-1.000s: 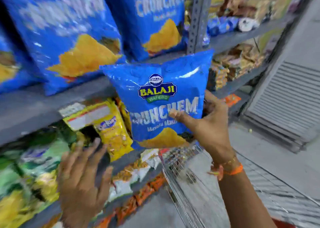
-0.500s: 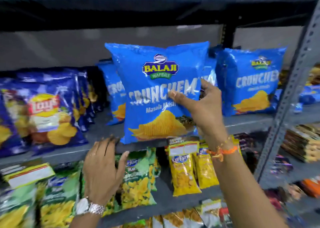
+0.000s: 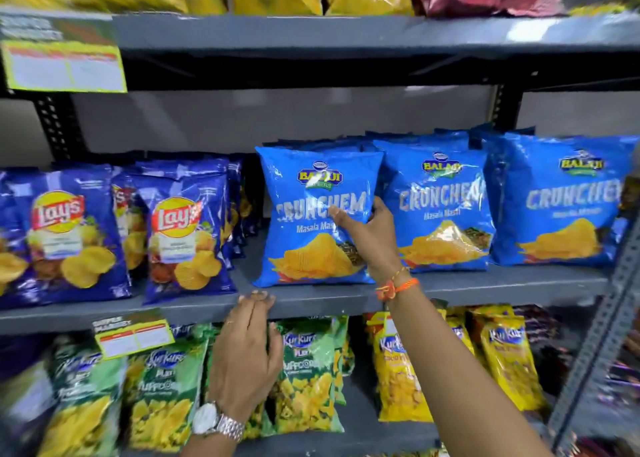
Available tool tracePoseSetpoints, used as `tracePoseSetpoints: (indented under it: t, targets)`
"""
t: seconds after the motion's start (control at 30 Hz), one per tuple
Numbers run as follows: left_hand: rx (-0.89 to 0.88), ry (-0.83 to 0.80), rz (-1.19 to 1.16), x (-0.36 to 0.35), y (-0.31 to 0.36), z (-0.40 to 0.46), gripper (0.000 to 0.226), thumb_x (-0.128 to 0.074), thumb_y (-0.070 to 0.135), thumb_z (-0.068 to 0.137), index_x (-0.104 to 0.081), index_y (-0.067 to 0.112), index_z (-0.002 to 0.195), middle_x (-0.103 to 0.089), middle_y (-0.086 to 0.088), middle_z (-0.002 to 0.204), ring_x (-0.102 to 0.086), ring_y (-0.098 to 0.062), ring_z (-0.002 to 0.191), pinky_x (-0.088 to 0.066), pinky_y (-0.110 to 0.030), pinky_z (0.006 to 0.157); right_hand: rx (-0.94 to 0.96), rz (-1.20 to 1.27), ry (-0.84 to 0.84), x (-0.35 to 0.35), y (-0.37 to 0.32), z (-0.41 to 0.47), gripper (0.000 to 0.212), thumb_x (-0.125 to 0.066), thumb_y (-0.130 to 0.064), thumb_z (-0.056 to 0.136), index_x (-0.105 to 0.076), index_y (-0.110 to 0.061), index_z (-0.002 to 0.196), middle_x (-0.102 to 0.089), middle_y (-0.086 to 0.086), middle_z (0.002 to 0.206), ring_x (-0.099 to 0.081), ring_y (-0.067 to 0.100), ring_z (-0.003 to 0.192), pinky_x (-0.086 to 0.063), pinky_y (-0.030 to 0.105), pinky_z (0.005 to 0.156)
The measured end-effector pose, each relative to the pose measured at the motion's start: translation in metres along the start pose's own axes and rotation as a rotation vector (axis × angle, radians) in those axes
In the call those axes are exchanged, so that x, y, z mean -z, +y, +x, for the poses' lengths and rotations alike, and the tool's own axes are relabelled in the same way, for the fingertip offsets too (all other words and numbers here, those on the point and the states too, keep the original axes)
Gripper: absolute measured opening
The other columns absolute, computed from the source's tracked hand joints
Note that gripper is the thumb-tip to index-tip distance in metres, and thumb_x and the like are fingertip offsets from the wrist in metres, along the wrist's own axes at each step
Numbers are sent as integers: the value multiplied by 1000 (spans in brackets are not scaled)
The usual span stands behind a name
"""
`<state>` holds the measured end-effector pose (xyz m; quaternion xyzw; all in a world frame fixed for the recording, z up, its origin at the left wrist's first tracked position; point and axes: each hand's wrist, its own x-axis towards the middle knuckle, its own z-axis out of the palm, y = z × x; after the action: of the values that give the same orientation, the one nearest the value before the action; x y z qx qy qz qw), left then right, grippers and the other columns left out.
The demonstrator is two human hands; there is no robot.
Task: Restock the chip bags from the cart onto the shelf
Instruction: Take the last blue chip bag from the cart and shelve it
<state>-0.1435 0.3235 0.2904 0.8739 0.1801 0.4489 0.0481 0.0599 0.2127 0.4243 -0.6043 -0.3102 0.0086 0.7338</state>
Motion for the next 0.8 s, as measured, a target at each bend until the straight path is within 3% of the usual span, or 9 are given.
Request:
tracePoseSetpoints:
  t: [0.1,0.17,0.27,0.47,0.6,0.7,0.8]
  targets:
    - [-12,-35,-1,0,-5,-3,48,-42,24,95,-60,5,135,-63,-9,133,-57,-27,129,-32,-29,118,-48,-11,-150,5,3,-1,70,-88,-11,75,-50,-11,135,-69,1,123,-71,15,105,-60,33,90]
    - [-22,-51,-1,-1,-7,-3,48,-42,25,95,-59,5,136,-63,-9,134,-57,-27,130,-30,-30,120,-22,-60,-167,7,5,2,77,-91,-7,69,-51,-12,135,-70,2,125,-71,16,109,-60,32,89]
    - [-35,-77,-14,-3,-11,-3,49,-41,25,95,-59,5,136,-62,-8,134,-57,-28,131,-36,-40,119,23,-92,-113,3,5,9,75,-96,-5,60,-60,-8,126,-76,4,116,-75,15,102,-61,30,80]
    - [-63,-87,3,-4,-16,-5,51,-41,26,94,-59,5,137,-62,-9,136,-57,-29,130,-43,-47,115,21,-74,-132,-3,3,14,75,-94,0,61,-60,-10,128,-76,5,117,-75,16,105,-63,38,85]
    - [-71,-72,2,-3,-16,-5,52,-42,25,93,-59,3,137,-63,-9,135,-58,-27,129,-40,-45,116,1,-130,-154,0,-1,10,76,-95,-9,63,-56,-12,129,-72,-6,115,-72,1,98,-60,32,88]
    - [-85,-66,-15,-3,-16,-6,51,-43,24,92,-60,3,135,-64,-10,133,-58,-27,127,-35,-41,118,-30,-230,-117,6,-14,-4,90,-97,-29,61,-48,-16,135,-67,-4,123,-67,13,109,-56,40,99]
    - [-94,-43,-38,-6,-16,-6,50,-43,23,92,-62,1,132,-64,-10,132,-55,-26,127,-30,-34,121,-22,-314,-23,30,-27,-28,103,-95,-37,63,-38,-19,147,-61,-3,120,-64,16,111,-55,35,96]
